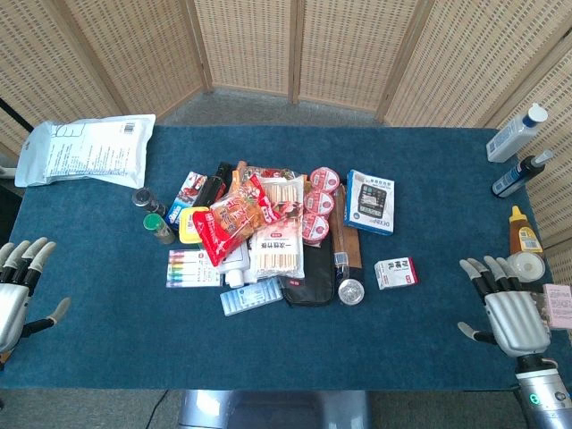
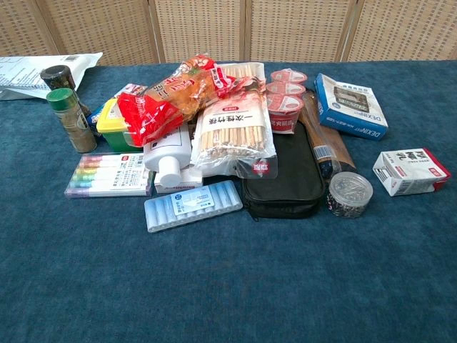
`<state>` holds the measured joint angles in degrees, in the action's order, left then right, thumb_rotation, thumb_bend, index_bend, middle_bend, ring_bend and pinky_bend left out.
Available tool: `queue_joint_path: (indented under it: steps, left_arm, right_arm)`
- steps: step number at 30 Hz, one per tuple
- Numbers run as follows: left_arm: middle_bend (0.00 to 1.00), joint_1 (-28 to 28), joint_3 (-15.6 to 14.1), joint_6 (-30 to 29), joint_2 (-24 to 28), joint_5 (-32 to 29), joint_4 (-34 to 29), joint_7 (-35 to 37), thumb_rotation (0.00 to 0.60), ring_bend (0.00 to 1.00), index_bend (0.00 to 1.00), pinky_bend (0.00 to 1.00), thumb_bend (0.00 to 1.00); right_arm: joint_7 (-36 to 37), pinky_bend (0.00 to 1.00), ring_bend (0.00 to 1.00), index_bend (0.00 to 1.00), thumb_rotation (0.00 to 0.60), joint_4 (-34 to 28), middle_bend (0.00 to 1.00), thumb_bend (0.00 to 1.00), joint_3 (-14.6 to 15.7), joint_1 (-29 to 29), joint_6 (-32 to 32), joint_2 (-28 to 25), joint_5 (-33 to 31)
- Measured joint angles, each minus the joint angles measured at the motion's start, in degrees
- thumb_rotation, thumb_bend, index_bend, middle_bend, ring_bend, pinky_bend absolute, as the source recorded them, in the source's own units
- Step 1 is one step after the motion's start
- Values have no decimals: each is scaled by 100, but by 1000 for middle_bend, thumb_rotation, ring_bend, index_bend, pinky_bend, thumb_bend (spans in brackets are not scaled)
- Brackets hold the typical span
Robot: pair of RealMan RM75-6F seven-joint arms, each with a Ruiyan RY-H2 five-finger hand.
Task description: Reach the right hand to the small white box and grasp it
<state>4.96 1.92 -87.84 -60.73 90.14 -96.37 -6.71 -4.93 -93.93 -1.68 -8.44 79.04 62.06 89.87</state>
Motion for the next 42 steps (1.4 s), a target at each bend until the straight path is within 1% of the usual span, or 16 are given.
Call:
queue_joint_path:
  steps: [3, 6, 11, 15, 20, 24, 29, 35, 42]
  left_arm:
    - [45, 12, 4, -1, 36, 27, -31, -22, 458, 103, 34, 0, 354]
    - [44, 14, 8, -19, 64, 41, -60, -49, 456, 103, 34, 0, 352]
    - [43, 16, 14, -10, 90, 24, -84, -77, 459, 103, 35, 0, 353]
    - [43, 28, 13, 18, 96, 8, -102, -112, 459, 103, 34, 0, 352]
    - [43, 31, 20, 35, 89, -34, -98, -131, 461, 104, 35, 0, 352]
    - [43, 40, 32, 72, 91, -94, -88, -136, 459, 103, 34, 0, 354]
    - [42, 75, 50, 169, 66, -187, -60, -137, 458, 103, 34, 0, 352]
    - [41, 115, 73, 249, 26, -274, -27, -146, 459, 103, 34, 0, 353]
    - [41, 134, 83, 265, 16, -297, -37, -182, 460, 103, 34, 0, 352]
  right_arm:
    - [-45, 0, 0, 0, 576, -40, 111, 121, -10, -190, -291, -2, 21]
    - [-88, 0, 0, 0, 573, -100, 61, 131, -35, -409, -609, -10, 24]
    - [-150, 0, 0, 0, 567, -164, 22, 136, -102, -825, -1205, -6, -24]
    - [-144, 0, 0, 0, 561, -141, 20, 139, -175, -1205, -1718, 61, -92]
    - [-133, 0, 0, 0, 561, 103, 21, 144, -263, -1714, -2360, 302, -226]
    - [-166, 0, 0, 0, 561, 396, 26, 142, -301, -2006, -2697, 554, -358]
    - [-157, 0, 0, 0, 560, 761, 37, 143, -321, -2240, -2990, 807, -536]
    - [-20, 0, 0, 0, 561, 1179, 56, 142, -293, -2390, -3189, 1009, -674]
    - [208, 0, 0, 0, 564, 1601, 149, 143, -203, -2448, -3276, 1197, -773]
